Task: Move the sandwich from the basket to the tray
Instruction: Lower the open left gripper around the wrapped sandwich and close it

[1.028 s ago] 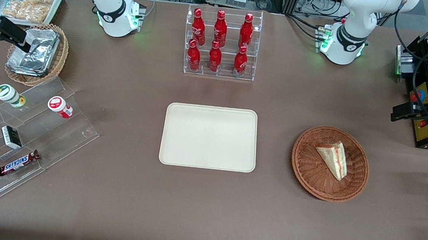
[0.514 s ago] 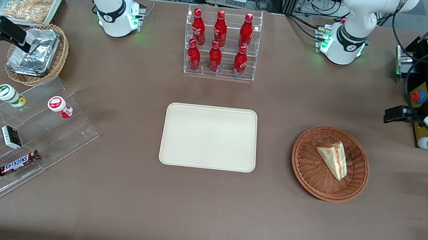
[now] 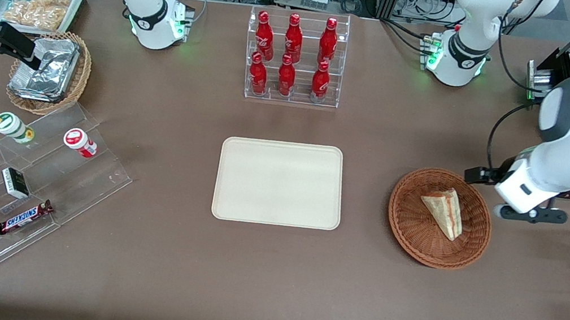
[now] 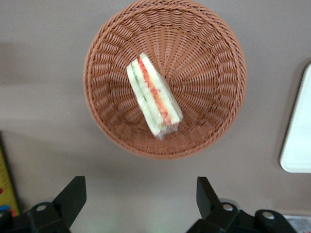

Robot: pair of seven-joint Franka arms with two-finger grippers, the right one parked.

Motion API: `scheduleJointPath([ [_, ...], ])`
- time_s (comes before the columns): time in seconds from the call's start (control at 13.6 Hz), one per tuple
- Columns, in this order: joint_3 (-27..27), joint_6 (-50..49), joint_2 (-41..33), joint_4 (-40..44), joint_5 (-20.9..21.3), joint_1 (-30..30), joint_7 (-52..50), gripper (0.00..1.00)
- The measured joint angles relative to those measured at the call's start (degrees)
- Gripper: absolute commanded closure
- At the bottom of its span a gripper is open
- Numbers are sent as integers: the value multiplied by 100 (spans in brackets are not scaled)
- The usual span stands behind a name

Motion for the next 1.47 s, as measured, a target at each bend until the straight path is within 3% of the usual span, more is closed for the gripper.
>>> scheduleJointPath([
  [0.51, 0, 2283, 24, -1531, -5, 0, -443, 0],
  [0.95, -18, 2940, 303, -1673, -3, -157, -3192, 0],
  [1.47, -14, 3363, 643, -1737, -5, -156, -3911, 0],
])
